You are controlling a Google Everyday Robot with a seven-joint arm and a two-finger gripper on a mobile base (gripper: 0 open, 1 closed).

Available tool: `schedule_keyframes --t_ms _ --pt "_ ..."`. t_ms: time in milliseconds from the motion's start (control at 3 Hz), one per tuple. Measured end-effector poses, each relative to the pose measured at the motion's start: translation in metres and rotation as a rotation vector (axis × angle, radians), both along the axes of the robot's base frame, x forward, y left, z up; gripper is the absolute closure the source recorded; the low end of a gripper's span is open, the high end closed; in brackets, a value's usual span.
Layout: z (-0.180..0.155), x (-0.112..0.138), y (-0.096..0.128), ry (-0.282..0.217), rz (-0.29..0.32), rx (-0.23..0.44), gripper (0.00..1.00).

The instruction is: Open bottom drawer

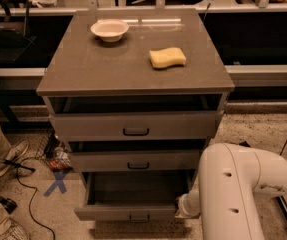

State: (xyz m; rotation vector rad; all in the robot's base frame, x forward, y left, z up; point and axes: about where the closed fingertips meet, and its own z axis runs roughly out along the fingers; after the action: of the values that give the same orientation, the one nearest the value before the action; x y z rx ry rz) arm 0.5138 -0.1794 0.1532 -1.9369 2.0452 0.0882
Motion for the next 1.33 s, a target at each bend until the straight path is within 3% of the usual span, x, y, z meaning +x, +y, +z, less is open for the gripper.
schedule_keyframes --t_ms 333,667,1000,1333 --pt "-0.001 -0.007 0.004 0.005 0.019 0.013 0.08" --pt "0.0 -0.022 0.015 0.01 0.06 0.015 0.0" --pt "0.0 -0.048 0.036 0.026 0.12 0.024 0.0" --pt "0.0 -0.058 0.045 0.038 0.141 0.035 0.0"
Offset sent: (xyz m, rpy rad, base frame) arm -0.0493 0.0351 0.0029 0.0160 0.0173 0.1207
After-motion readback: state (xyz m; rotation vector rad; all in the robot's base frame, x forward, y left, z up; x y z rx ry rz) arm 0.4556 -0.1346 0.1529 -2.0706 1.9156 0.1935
